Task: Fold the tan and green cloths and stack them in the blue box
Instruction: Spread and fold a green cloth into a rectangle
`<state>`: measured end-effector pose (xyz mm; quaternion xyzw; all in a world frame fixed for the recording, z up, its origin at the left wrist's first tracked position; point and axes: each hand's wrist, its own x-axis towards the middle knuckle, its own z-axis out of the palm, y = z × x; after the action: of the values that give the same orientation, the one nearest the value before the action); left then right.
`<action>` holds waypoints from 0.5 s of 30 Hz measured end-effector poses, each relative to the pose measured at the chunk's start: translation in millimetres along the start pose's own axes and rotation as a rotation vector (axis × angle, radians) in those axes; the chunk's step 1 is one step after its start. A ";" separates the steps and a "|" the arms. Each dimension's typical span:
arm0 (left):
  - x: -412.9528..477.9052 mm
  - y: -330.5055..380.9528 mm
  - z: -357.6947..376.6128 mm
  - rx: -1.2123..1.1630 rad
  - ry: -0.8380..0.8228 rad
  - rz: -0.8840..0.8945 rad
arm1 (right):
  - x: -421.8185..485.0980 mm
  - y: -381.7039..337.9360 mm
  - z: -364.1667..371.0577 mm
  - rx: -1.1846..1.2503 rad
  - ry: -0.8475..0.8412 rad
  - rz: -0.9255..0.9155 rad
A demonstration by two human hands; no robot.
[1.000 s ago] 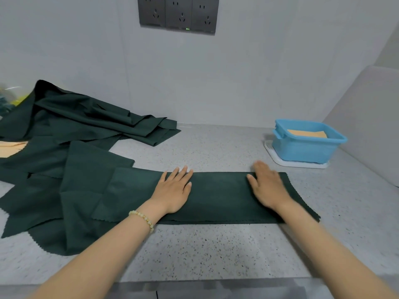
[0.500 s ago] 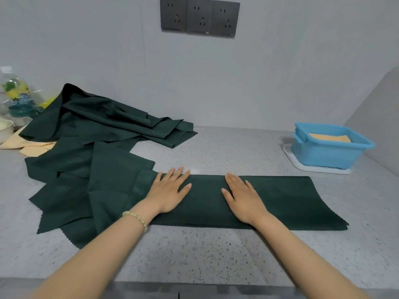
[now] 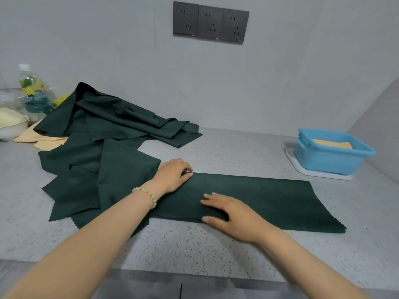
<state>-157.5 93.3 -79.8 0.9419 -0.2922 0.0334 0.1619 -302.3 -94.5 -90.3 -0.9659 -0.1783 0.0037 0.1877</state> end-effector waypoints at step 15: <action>-8.1 -16.6 -21.8 -0.210 -0.157 -0.170 | -14.4 21.0 -20.4 -0.222 0.224 -0.045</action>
<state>-154.2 117.7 -65.2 0.9408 -0.2252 -0.0848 0.2385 -307.1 -125.0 -79.9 -0.9708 -0.1771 -0.1281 0.0985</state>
